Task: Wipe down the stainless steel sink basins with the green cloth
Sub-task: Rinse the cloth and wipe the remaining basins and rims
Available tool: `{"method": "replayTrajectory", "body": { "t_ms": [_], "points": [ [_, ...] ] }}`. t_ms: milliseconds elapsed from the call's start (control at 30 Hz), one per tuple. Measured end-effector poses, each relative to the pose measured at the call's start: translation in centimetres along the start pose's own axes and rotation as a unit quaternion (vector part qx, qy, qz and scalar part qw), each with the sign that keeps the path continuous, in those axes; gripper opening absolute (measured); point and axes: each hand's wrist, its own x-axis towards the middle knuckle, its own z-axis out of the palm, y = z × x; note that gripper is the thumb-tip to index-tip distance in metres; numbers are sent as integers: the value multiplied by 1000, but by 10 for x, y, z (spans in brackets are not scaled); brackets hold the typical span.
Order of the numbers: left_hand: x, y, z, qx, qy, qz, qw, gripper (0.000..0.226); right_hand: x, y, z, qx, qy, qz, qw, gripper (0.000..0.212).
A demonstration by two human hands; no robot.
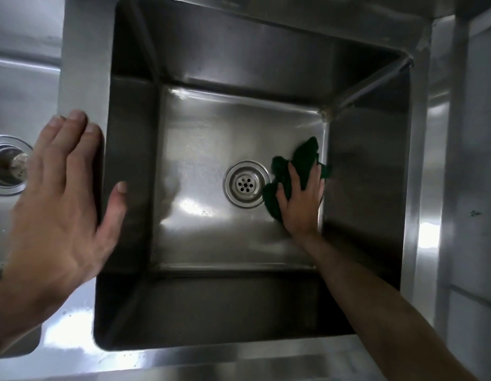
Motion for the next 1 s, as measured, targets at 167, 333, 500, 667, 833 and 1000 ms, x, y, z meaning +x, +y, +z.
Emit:
{"method": "replayTrajectory", "body": {
  "t_ms": [167,333,500,667,833,1000],
  "points": [
    [0,-2,3,-20,1,-2,1000,72,-51,-2,3,45,-39,-37,998,63],
    [0,-2,5,-27,5,-5,1000,74,34,-9,8,36,65,3,997,51],
    [0,1,4,-35,11,-7,999,73,87,-95,25,96,173,159,967,51],
    [1,-7,9,-49,-6,-14,999,75,85,-78,17,76,60,-81,992,53],
    [4,6,-1,-6,8,-4,1000,73,99,-39,9,75,159,103,979,50],
    [5,12,-9,21,17,10,1000,70,96,-138,26,113,151,82,979,49]
  ]
}}
